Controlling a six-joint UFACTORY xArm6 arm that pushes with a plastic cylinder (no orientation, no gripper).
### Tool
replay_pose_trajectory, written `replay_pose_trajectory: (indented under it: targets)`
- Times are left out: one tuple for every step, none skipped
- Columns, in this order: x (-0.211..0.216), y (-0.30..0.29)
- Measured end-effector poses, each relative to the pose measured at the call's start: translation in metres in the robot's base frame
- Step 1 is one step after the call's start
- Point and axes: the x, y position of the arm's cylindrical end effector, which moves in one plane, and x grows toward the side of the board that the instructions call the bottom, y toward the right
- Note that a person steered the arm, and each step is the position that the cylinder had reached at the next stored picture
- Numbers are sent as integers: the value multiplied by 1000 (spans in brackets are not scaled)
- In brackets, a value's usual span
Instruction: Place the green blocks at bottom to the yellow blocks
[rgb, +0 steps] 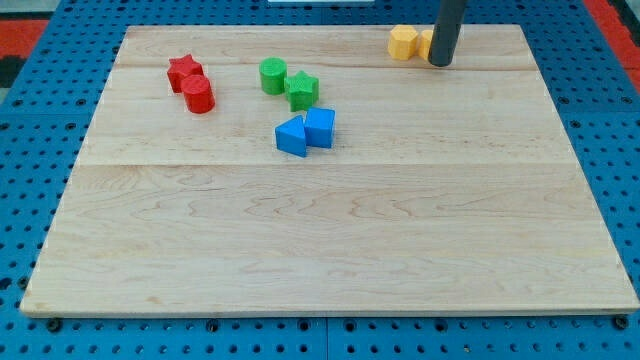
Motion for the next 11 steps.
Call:
replay_pose_trajectory:
  targets:
    - [-7, 1]
    - [-7, 14]
    - [21, 13]
    - [75, -22]
    - [130, -91]
    - [135, -184]
    - [129, -192]
    - [107, -193]
    - [77, -227]
    - [77, -229]
    - [73, -175]
